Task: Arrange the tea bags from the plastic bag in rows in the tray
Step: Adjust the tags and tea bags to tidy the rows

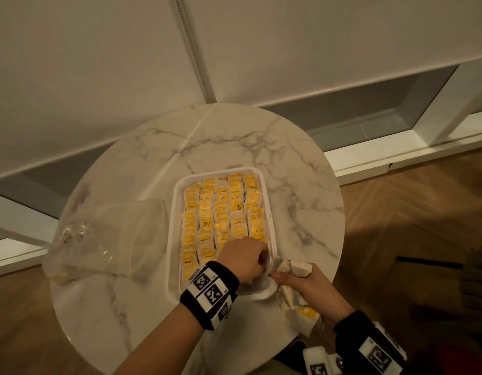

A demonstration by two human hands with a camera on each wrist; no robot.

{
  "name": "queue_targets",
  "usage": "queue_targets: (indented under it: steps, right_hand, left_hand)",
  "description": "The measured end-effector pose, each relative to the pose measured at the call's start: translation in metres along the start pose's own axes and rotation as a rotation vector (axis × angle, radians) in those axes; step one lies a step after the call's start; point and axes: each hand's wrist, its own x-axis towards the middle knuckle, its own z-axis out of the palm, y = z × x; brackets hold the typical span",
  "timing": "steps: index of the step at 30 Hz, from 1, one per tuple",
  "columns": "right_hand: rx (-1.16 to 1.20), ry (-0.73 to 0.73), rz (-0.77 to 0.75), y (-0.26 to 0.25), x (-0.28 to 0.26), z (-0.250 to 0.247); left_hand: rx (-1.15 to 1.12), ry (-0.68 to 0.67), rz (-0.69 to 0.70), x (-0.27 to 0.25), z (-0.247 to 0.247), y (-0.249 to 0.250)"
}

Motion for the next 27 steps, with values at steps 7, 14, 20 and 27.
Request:
queue_targets:
  steps: [7,14,20,27]
  right_hand:
    - [-0.011,0.013,-0.010,0.003,0.001,-0.002]
    - [0.010,-0.048,-0.010,-0.012,-0.001,0.000]
    - [0.021,-0.106,-0.006,-0.028,0.000,0.007]
    - [0.173,-0.078,0.052,-0.028,0.000,0.011]
  left_hand:
    - [-0.030,0.048,-0.028,0.007,-0.009,-0.003]
    - [-0.663,0.102,0.059,-0.020,-0.014,-0.008]
    - [-0.893,0.184,0.049,-0.029,-0.012,-0.008]
    - [-0.989,0.307,0.005,-0.032,-0.021,-0.014]
